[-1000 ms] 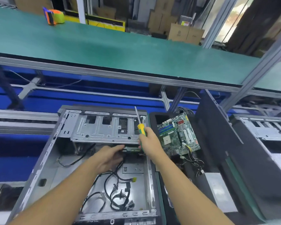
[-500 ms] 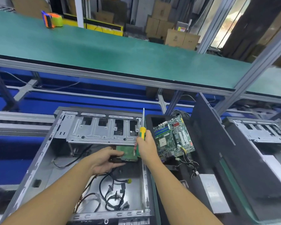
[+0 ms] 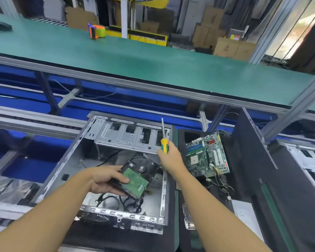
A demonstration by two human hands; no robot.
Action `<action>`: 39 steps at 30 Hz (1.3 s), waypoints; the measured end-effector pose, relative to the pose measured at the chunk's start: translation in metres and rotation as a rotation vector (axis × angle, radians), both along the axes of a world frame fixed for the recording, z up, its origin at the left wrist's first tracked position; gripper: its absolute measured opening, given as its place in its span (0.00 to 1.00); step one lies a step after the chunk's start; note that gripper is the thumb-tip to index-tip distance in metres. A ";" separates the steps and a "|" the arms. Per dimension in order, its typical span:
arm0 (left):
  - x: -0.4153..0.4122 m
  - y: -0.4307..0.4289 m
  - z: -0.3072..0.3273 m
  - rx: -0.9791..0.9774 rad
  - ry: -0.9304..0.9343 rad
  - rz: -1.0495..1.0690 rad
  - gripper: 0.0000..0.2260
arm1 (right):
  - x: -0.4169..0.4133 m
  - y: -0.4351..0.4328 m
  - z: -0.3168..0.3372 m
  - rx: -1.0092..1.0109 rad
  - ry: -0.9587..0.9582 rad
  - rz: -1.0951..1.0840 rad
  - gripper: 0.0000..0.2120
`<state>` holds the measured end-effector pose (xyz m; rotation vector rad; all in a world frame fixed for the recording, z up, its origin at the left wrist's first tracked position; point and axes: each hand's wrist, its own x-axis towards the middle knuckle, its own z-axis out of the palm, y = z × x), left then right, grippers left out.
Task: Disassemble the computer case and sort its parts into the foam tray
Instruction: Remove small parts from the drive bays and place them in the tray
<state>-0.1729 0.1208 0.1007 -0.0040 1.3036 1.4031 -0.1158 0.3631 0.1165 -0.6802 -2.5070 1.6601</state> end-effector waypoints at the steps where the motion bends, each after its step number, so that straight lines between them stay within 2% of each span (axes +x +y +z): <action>1: 0.006 -0.006 0.003 -0.016 0.019 0.011 0.23 | 0.002 0.001 0.001 -0.015 0.003 0.016 0.08; 4: 0.021 -0.017 0.018 -0.013 0.089 0.043 0.29 | 0.008 0.001 0.006 -0.123 -0.004 0.081 0.02; 6: 0.027 -0.017 0.034 0.024 0.151 0.078 0.31 | 0.015 -0.001 0.009 -0.275 -0.020 0.110 0.09; 9: 0.033 0.000 0.059 0.067 0.244 0.160 0.29 | 0.032 0.003 0.016 -0.613 0.015 0.007 0.22; 11: 0.035 0.019 0.074 0.101 0.275 0.196 0.28 | 0.048 0.014 0.023 -0.751 0.100 -0.076 0.20; 15: 0.039 0.069 0.094 0.053 0.376 0.203 0.24 | 0.085 0.051 0.024 -0.810 0.225 -0.216 0.14; 19: 0.066 0.133 0.097 0.088 0.349 0.192 0.22 | 0.124 0.087 0.025 -0.962 0.278 -0.399 0.20; 20: 0.076 0.148 0.094 0.108 0.315 0.216 0.21 | 0.134 0.094 0.024 -0.954 0.297 -0.418 0.21; 23: 0.106 0.191 0.079 0.126 0.268 0.239 0.25 | 0.166 0.108 0.015 -0.783 0.237 -0.410 0.12; 27: 0.142 0.230 0.057 0.030 0.412 0.045 0.36 | 0.204 0.134 0.002 -0.389 0.052 -0.376 0.13; 29: 0.157 0.247 0.045 -0.017 0.463 -0.060 0.31 | 0.228 0.153 -0.003 -0.258 -0.011 -0.333 0.14; 32: 0.178 0.273 0.027 -0.098 0.334 -0.075 0.12 | 0.262 0.180 -0.012 -0.126 -0.131 -0.331 0.13; 33: 0.186 0.283 0.021 -0.107 0.307 -0.077 0.11 | 0.270 0.188 -0.016 -0.105 -0.154 -0.351 0.11; 39: 0.227 0.338 -0.018 -0.199 0.232 0.010 0.15 | 0.301 0.223 -0.041 0.066 -0.280 -0.480 0.07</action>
